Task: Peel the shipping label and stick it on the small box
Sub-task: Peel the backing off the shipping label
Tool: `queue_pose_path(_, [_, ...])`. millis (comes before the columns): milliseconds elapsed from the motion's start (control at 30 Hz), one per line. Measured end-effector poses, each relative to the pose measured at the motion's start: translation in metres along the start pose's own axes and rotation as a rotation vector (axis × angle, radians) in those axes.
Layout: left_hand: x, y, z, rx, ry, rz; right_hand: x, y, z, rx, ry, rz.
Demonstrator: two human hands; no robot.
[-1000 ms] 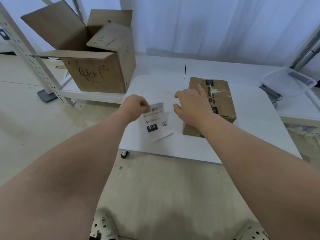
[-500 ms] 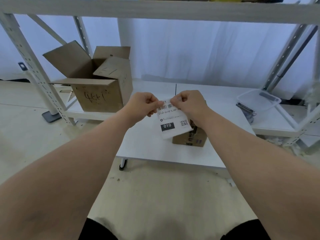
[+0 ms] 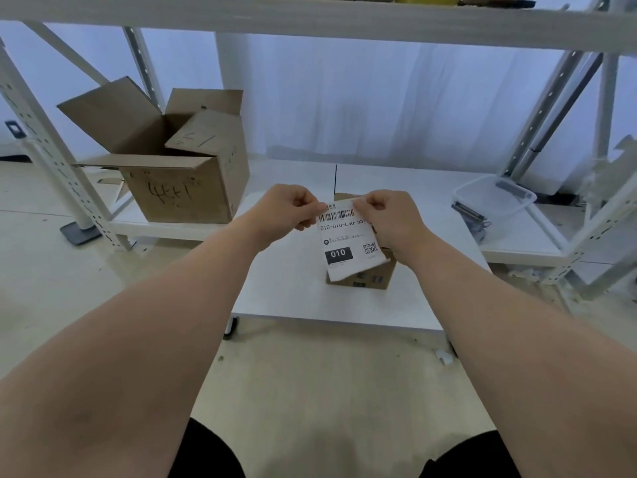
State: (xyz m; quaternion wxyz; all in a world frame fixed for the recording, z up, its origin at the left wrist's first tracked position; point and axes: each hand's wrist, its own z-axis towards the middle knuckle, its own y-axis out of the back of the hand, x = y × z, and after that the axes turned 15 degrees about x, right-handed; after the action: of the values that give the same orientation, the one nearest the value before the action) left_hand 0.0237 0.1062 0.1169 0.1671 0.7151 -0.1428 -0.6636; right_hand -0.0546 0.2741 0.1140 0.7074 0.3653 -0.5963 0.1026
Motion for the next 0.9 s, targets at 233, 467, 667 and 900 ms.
queue_pose_path(233, [-0.012, -0.009, 0.005, 0.213, 0.013, 0.039, -0.006, 0.001, 0.003, -0.182, -0.076, -0.386])
queue_pose_path(467, [-0.001, 0.001, -0.003, 0.210, 0.084, 0.016, -0.002, -0.006, 0.000, -0.197, 0.056, -0.498])
queue_pose_path(667, [-0.006, 0.009, -0.012, 0.152, 0.117, -0.148, 0.001, -0.006, -0.004, -0.114, 0.077, -0.408])
queue_pose_path(900, [-0.014, 0.001, -0.014, 0.316, 0.130, -0.018, 0.001, -0.010, -0.004, -0.029, 0.137, -0.354])
